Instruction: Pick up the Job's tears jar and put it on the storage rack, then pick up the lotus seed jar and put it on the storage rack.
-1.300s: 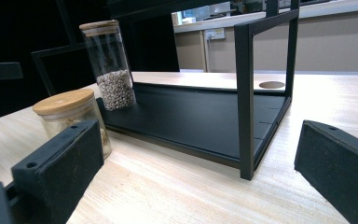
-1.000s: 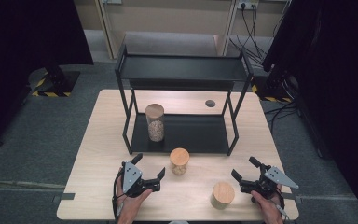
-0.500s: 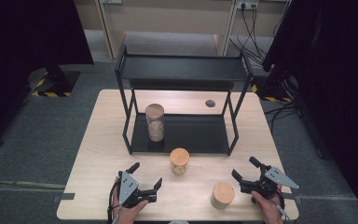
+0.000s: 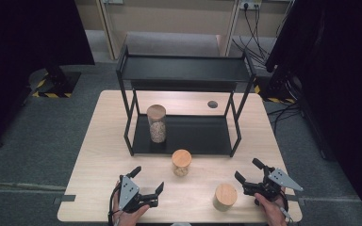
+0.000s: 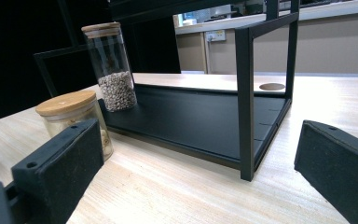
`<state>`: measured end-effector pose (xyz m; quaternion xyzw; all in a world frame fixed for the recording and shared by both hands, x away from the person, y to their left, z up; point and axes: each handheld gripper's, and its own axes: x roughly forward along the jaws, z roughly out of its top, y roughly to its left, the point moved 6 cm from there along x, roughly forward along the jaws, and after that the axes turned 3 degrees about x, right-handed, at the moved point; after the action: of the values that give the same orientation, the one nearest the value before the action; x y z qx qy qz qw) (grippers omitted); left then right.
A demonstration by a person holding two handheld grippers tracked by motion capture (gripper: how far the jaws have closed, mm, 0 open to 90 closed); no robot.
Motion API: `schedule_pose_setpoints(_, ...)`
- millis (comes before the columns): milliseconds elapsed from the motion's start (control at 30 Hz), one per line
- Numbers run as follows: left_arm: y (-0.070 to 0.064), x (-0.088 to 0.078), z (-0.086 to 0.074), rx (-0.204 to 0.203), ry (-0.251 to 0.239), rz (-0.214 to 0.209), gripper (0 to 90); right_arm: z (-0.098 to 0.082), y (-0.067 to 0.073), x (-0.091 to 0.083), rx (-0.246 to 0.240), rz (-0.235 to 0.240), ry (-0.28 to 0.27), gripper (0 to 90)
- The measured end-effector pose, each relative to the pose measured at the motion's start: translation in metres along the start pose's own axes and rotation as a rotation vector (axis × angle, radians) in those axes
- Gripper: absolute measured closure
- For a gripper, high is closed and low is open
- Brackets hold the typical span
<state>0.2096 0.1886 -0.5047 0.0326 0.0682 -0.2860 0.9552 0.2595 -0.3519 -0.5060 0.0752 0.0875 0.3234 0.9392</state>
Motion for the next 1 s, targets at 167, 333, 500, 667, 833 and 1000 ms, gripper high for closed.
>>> schedule_pose_setpoints(167, 0.000, 0.000, -0.001, -0.002, -0.001, 0.004, 1.8, 0.000, 0.001, 0.000, -0.003, 0.002, 0.000, 1.3)
schedule_pose_setpoints(333, 0.000, 0.000, -0.001, -0.002, 0.001, 0.004, 1.9, 0.001, 0.002, 0.003, -0.012, 0.013, 0.003, 1.3)
schedule_pose_setpoints(500, 0.000, 0.001, -0.002, -0.003, 0.005, 0.002, 1.9, 0.004, 0.004, 0.010, -0.028, 0.033, 0.009, 1.3)
schedule_pose_setpoints(667, -0.001, 0.002, -0.003, -0.004, 0.010, 0.002, 1.9, 0.010, 0.004, 0.015, -0.052, 0.068, 0.012, 1.3)
schedule_pose_setpoints(833, -0.001, 0.002, -0.003, -0.002, 0.009, 0.004, 1.8, 0.018, 0.005, 0.024, -0.083, 0.112, 0.014, 1.3)
schedule_pose_setpoints(1000, 0.000, 0.002, -0.003, -0.005, 0.010, 0.007, 1.9, 0.024, 0.004, 0.037, -0.115, 0.168, 0.024, 1.3)
